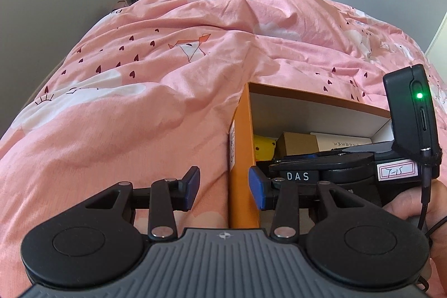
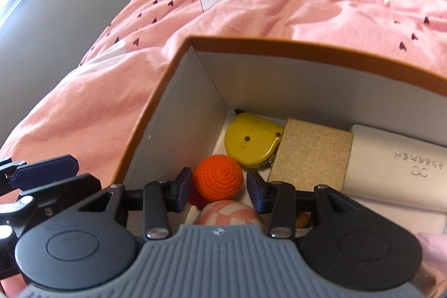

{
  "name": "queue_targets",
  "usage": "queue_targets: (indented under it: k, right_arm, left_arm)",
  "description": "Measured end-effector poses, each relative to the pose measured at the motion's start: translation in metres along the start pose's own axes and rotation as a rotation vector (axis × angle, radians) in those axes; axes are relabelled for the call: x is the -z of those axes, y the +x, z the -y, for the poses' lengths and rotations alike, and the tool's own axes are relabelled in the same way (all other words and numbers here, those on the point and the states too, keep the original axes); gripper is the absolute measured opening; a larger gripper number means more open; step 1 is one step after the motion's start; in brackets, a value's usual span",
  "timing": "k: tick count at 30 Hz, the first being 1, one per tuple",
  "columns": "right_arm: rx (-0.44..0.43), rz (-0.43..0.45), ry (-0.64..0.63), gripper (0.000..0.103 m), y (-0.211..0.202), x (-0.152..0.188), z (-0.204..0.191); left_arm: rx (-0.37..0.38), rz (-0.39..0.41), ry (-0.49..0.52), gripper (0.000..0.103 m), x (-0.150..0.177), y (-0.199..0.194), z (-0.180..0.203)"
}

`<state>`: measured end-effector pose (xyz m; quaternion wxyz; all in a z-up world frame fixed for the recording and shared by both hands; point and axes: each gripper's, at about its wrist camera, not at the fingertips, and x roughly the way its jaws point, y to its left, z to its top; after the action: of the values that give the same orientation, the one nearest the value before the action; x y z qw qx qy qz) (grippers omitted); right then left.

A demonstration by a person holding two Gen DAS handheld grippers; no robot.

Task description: Organize objects

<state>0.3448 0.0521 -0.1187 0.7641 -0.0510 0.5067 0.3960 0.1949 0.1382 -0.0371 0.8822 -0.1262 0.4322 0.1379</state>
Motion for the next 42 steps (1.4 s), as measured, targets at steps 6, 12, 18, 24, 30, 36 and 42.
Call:
queue_targets:
  k: [6, 12, 18, 24, 30, 36, 42]
  right_arm:
    - [0.104, 0.131, -0.066, 0.046, -0.059, 0.01, -0.014]
    - [0.182, 0.25, -0.106, 0.048, -0.128, 0.041, -0.03]
    - [0.215, 0.369, -0.108, 0.051, -0.189, 0.083, -0.047]
    - [0.293, 0.489, -0.099, 0.056, -0.231, 0.129, -0.063]
    - [0.365, 0.562, -0.052, 0.063, -0.249, 0.173, -0.071]
    - [0.441, 0.559, 0.001, 0.069, -0.242, 0.204, -0.073]
    - [0.484, 0.531, 0.05, 0.072, -0.226, 0.224, -0.066]
  left_arm:
    - [0.009, 0.052, 0.028, 0.048, 0.01, -0.029, 0.015]
    - [0.031, 0.074, 0.101, 0.048, 0.02, -0.064, 0.037]
    - [0.031, 0.094, 0.171, 0.048, 0.038, -0.096, 0.054]
    - [0.069, 0.111, 0.189, 0.054, 0.06, -0.12, 0.059]
    - [0.11, 0.151, 0.198, 0.071, 0.09, -0.13, 0.056]
    - [0.115, 0.19, 0.208, 0.078, 0.11, -0.126, 0.06]
    - [0.053, 0.144, 0.211, 0.084, 0.126, -0.104, 0.068]
